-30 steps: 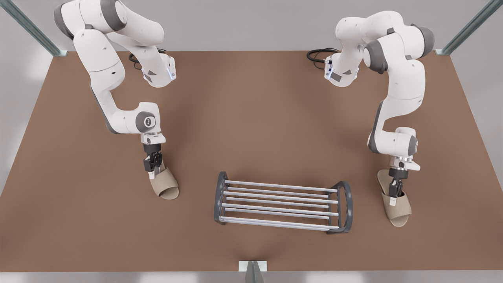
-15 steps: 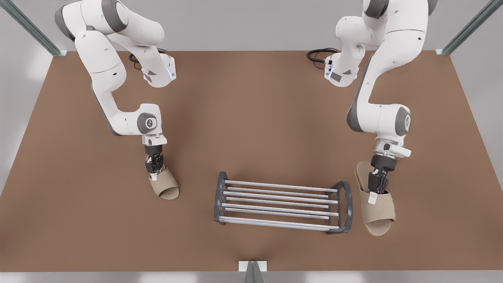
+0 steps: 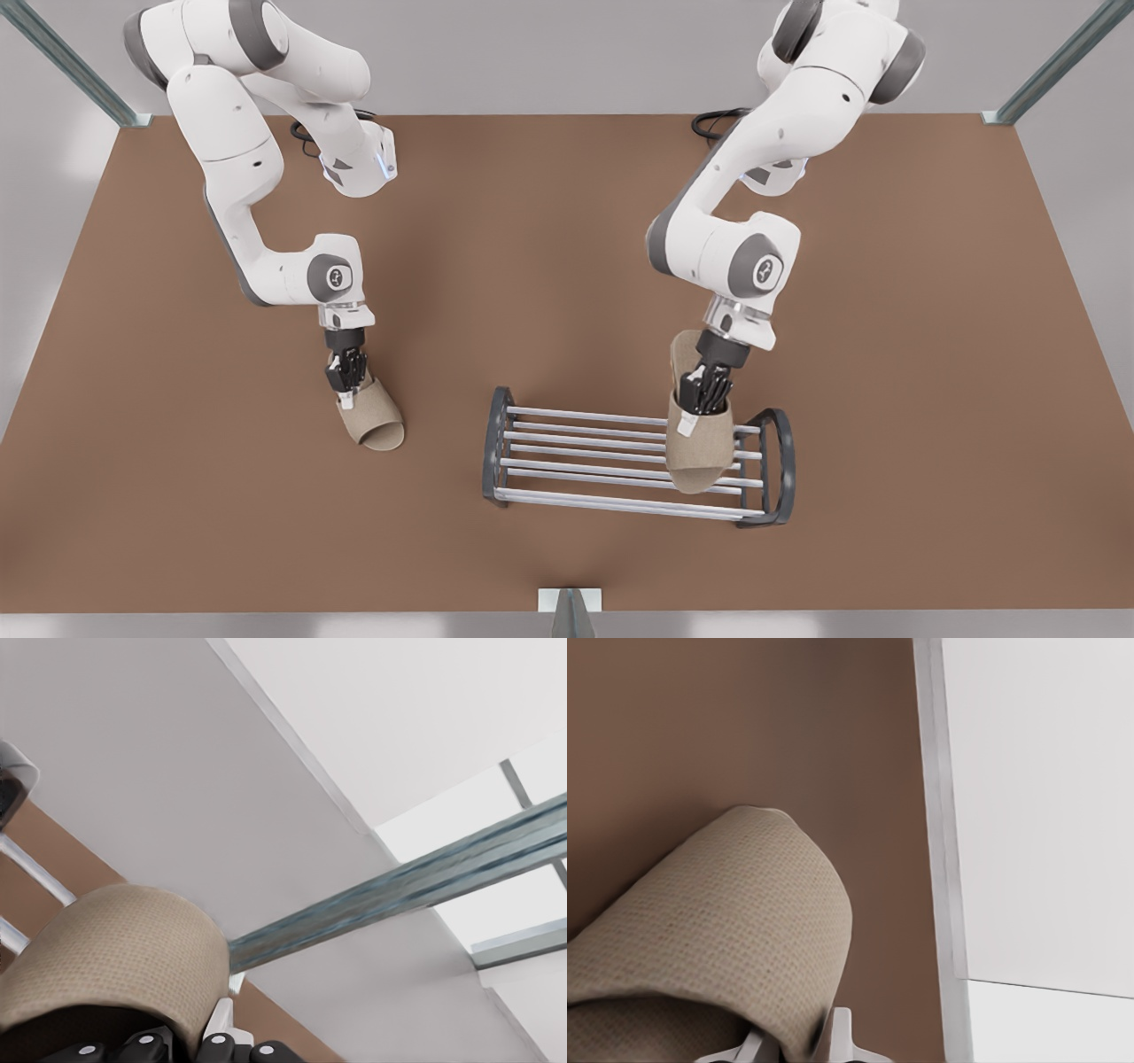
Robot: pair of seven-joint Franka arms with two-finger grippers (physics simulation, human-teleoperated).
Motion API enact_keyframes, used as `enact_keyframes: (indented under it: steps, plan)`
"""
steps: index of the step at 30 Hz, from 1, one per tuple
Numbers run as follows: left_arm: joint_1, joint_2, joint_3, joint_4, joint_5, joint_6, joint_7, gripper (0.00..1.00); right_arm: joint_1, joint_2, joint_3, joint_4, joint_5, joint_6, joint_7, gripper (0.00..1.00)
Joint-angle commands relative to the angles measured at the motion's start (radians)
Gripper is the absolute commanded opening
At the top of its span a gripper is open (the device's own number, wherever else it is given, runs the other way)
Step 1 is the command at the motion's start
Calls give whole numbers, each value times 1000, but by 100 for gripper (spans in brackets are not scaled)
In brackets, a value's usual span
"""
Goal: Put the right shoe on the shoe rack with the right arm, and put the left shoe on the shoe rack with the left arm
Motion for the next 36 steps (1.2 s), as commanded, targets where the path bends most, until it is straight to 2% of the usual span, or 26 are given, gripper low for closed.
enact_keyframes:
  steps: [1, 2, 3, 4, 5, 9, 10, 11, 12, 17, 20, 22, 25, 28, 29, 31, 34, 35, 36]
  plan:
    - [0, 36, 10, 27, 6, 28, -177, 21, 0, -3, -1, 0, -522, -1, 0, 39]
    - [0, 59, 15, 42, 8, 26, -176, 21, 0, -1, 1, 0, -522, -2, 0, 39]
    - [1, 78, 24, 51, 31, 14, -176, 21, 0, -1, 0, 2, -523, -1, 0, 35]
    - [0, 108, 33, 86, 48, 14, -176, 21, 0, -1, -1, 8, -522, 1, -2, 25]
    - [0, 113, 35, 89, 54, 14, -176, 21, 0, -1, 1, 8, -523, 2, -2, 21]
    - [0, 157, 35, 134, 87, 13, -176, 24, 0, -64, -1, 23, -540, 18, -6, 21]
    - [1, 162, 35, 134, 90, 13, -174, 32, 0, -98, 1, 23, -537, 18, -6, 21]
    - [1, 168, 35, 134, 94, 13, -170, 73, 0, -118, 1, 23, -531, 18, -5, 21]
    - [0, 170, 35, 128, 113, 14, -167, 100, -2, -136, 1, 23, -527, 18, -2, 21]
    - [0, 174, 48, 93, 144, 22, -164, 100, 5, -236, 8, 60, -477, 100, 50, 21]
    - [-2, 160, 55, 42, 144, 32, -145, 100, 25, -303, 59, 166, -355, 278, 161, 21]
    - [-8, 53, 53, -82, 140, 63, -144, 100, 25, -343, 70, 201, -198, 300, 172, 21]
    - [-32, -171, 45, -272, 101, 111, -156, 100, 46, -352, 79, 387, 13, 565, 167, 21]
    - [-29, -416, 51, -483, 71, 115, -101, 100, 113, -349, 79, 418, 205, 570, 159, 21]
    - [-26, -478, 99, -527, 71, 112, -27, 100, 150, -342, 79, 437, 245, 570, 162, 21]
    - [-26, -515, 182, -544, 72, 108, 72, 100, 225, -313, 79, 488, 320, 564, 162, 21]
    - [-17, -438, 387, -480, 135, 54, 514, 100, 302, -236, 74, 580, 357, 555, 162, 21]
    - [-16, -374, 446, -464, 299, -33, 553, 100, 333, -205, 70, 612, 385, 550, 162, 21]
    - [-13, -282, 564, -458, 647, -200, 553, 100, 359, -175, 66, 638, 401, 524, 161, 21]
